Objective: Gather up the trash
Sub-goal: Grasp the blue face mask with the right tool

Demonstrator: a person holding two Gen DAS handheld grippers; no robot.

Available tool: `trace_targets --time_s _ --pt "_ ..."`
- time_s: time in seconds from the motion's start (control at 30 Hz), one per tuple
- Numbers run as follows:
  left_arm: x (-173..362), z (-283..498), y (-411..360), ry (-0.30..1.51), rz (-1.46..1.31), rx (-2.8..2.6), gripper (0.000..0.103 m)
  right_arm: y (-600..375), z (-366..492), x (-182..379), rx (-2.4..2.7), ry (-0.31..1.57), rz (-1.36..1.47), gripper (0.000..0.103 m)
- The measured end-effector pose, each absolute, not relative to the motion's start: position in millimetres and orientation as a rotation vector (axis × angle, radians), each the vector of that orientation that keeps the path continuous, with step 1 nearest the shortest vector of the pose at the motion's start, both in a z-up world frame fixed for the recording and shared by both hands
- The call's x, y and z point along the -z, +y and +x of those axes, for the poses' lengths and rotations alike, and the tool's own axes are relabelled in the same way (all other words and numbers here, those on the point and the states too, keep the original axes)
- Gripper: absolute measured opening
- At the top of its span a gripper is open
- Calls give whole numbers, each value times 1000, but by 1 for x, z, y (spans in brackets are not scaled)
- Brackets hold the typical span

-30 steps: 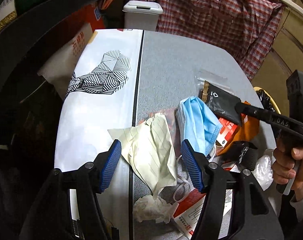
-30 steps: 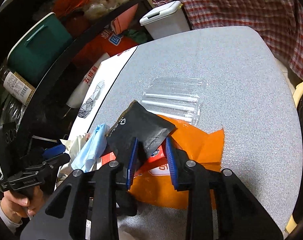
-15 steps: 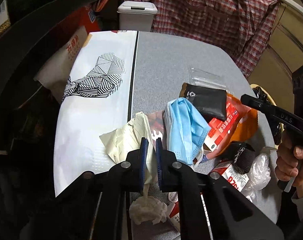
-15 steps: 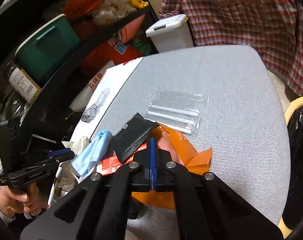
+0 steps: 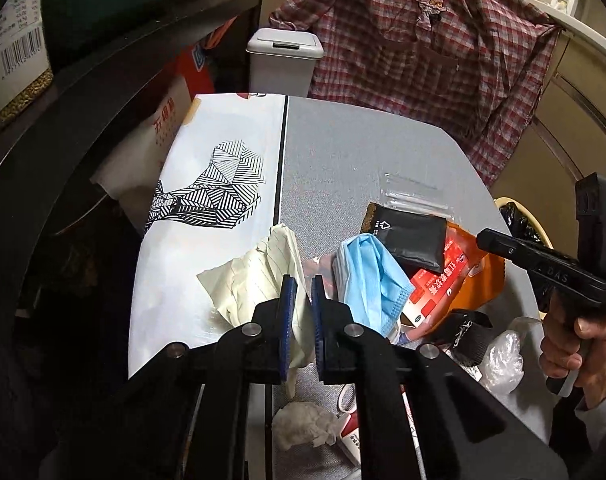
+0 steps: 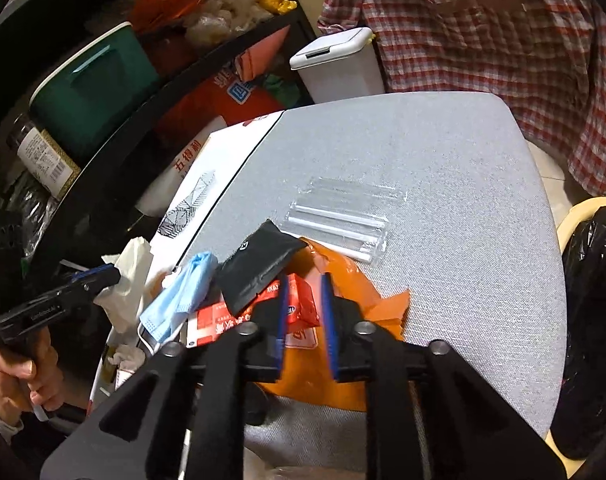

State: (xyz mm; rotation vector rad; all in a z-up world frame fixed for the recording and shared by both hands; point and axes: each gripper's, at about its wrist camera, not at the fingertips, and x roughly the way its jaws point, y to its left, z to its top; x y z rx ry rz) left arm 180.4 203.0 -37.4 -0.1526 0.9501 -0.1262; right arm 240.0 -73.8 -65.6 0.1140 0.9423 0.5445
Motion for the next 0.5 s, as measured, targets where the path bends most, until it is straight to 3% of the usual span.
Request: trace_targets --time_s 0.13,0.23,0.5 --pt "30 180 203 929 -163 118 9 -54 226 53 -627 920 86 26" --pt "22 179 204 903 -166 115 9 -34 216 47 -691 921 73 32" --pt "0 175 207 834 -162 95 9 24 226 65 -715 1047 44 34"
